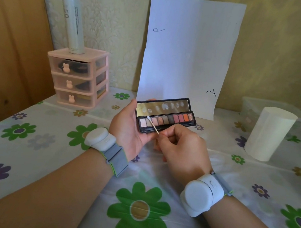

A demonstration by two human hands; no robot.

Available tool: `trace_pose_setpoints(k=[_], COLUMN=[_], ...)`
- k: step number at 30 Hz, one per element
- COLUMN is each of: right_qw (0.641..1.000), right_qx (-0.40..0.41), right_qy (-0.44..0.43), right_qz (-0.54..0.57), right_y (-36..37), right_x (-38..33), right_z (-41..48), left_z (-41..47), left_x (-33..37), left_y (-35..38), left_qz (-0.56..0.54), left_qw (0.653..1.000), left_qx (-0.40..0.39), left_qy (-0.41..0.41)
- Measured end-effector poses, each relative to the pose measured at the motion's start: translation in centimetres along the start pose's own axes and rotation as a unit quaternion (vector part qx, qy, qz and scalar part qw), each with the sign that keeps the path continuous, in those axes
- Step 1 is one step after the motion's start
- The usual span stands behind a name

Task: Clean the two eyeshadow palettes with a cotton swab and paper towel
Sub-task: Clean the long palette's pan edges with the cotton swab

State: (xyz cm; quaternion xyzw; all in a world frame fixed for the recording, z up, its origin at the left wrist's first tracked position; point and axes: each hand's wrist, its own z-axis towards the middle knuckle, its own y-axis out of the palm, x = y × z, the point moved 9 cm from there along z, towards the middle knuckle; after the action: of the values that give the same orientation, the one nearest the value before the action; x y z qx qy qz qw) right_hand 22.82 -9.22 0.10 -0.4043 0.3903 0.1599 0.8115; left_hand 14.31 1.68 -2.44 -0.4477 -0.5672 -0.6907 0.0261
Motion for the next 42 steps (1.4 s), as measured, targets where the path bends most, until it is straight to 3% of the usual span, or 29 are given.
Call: trace_pose_setpoints(k=[42], right_qw=[0.999], right_qx=[0.026], right_qy=[0.016], right_qz=[-0.017], right_y=[-1.3], right_x=[0.3], right_z=[0.4], left_z=[-0.1], left_x=[0.2], left_y=[-0.2], left_qz=[0.010], left_qw=[1.000], left_qx=[0.016], left_qy=[0.003])
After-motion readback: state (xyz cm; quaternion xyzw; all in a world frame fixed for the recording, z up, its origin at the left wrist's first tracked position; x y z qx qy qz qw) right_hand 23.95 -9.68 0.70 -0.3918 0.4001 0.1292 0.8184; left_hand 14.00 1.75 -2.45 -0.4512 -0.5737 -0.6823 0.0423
